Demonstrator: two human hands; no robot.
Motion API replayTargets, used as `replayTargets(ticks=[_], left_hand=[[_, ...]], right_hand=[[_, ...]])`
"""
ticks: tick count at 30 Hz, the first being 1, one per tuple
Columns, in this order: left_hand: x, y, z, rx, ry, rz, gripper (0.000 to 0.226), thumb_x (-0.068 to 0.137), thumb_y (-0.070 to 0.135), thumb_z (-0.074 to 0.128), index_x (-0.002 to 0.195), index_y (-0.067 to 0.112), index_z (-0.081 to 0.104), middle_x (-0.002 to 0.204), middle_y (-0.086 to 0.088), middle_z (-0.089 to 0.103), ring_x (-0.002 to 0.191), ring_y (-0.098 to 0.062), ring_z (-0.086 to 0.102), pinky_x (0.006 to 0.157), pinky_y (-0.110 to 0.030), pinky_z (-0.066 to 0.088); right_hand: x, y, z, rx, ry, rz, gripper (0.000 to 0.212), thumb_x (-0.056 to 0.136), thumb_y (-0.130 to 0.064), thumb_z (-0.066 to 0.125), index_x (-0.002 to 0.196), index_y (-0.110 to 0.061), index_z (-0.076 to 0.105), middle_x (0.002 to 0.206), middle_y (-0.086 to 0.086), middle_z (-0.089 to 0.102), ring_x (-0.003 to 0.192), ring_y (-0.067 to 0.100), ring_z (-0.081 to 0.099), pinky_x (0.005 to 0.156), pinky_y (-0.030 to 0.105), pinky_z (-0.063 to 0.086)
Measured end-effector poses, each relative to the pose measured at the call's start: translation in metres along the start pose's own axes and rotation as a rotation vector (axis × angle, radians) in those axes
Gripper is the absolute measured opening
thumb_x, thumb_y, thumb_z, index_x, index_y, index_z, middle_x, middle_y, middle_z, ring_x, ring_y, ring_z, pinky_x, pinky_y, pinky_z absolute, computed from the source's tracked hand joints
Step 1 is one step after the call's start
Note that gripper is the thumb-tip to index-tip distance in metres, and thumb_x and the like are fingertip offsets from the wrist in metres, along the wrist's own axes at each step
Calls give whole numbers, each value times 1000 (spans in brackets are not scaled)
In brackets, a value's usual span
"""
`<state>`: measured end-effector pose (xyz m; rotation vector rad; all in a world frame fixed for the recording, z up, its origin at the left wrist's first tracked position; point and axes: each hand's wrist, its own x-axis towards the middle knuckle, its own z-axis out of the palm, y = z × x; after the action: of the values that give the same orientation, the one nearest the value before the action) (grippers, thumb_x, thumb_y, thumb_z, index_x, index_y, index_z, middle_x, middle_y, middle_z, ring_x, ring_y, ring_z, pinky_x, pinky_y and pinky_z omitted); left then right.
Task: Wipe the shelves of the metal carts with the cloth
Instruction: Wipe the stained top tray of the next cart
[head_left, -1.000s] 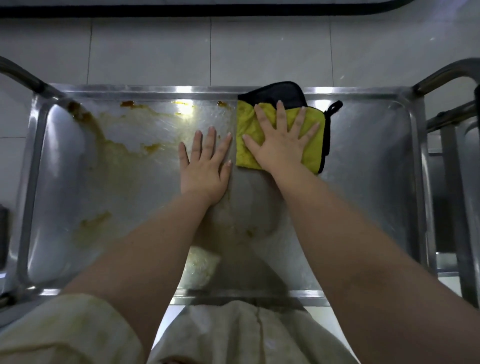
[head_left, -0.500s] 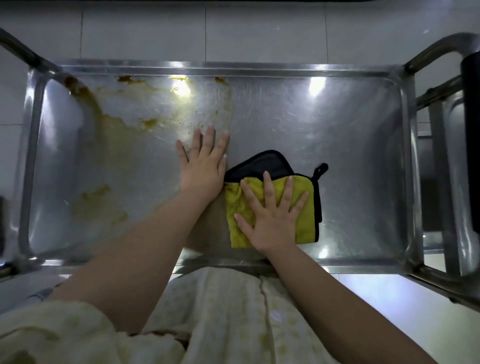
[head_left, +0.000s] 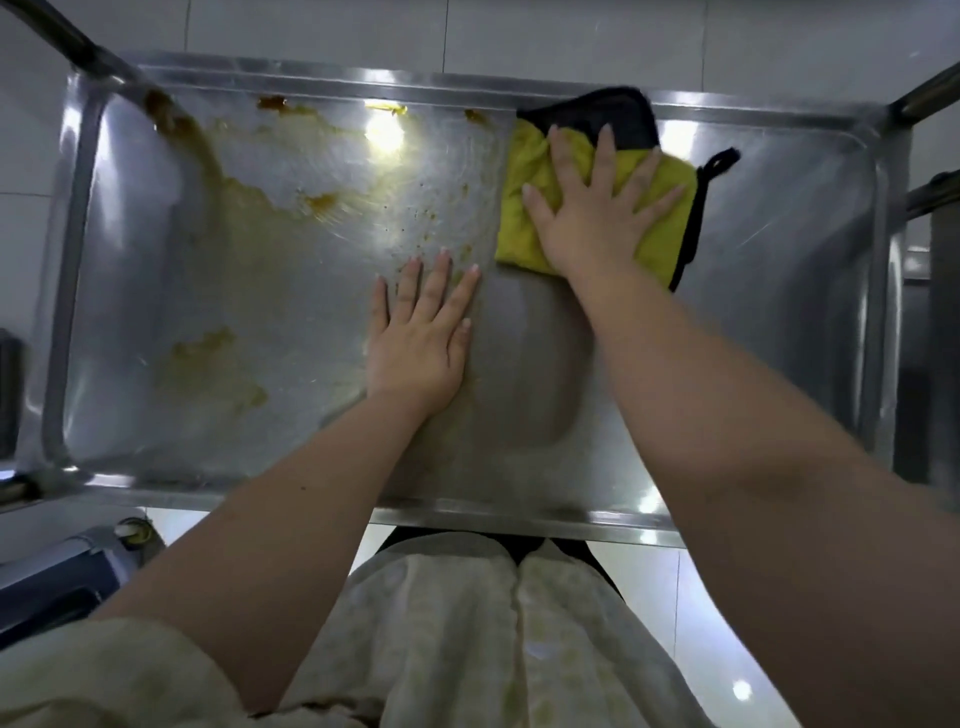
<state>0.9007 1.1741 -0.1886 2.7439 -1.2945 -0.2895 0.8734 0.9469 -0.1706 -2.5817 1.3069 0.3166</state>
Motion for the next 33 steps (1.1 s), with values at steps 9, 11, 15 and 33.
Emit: replayTargets(ticks=[9, 11, 15, 33], left_hand=[[0, 5, -4, -6, -26, -28, 55, 100, 42, 16, 154, 40, 8, 163, 6, 5, 150, -22, 3, 118, -47, -9], [0, 4, -5, -7, -31, -33, 55, 100, 42, 16, 154, 40, 7, 163, 6, 4, 150, -22, 1, 118, -49, -7], [-4, 5, -3, 8, -30, -19, 55, 100, 43, 16, 154, 39, 6, 164, 5, 4, 150, -23, 1, 118, -52, -4], [-2, 13, -12, 8, -89, -74, 58, 97, 56, 15, 152, 45, 3, 163, 8, -2, 150, -20, -6, 117, -46, -13]], right_hand=[[-158, 41, 37, -45, 39, -213, 71, 87, -76, 20, 152, -48, 10, 164, 0, 4, 145, 47, -6, 106, 75, -3], [-219, 53, 53, -48, 17, -233, 69, 89, -74, 23, 152, -46, 15, 164, 1, 7, 145, 48, -5, 106, 76, 0], [-245, 59, 61, -64, -19, -244, 67, 90, -74, 21, 151, -48, 13, 164, 2, 7, 145, 49, -5, 105, 78, 0], [-150, 71, 32, -24, 40, -154, 73, 86, -80, 17, 151, -49, 9, 164, -4, 3, 146, 44, -11, 104, 75, -11]])
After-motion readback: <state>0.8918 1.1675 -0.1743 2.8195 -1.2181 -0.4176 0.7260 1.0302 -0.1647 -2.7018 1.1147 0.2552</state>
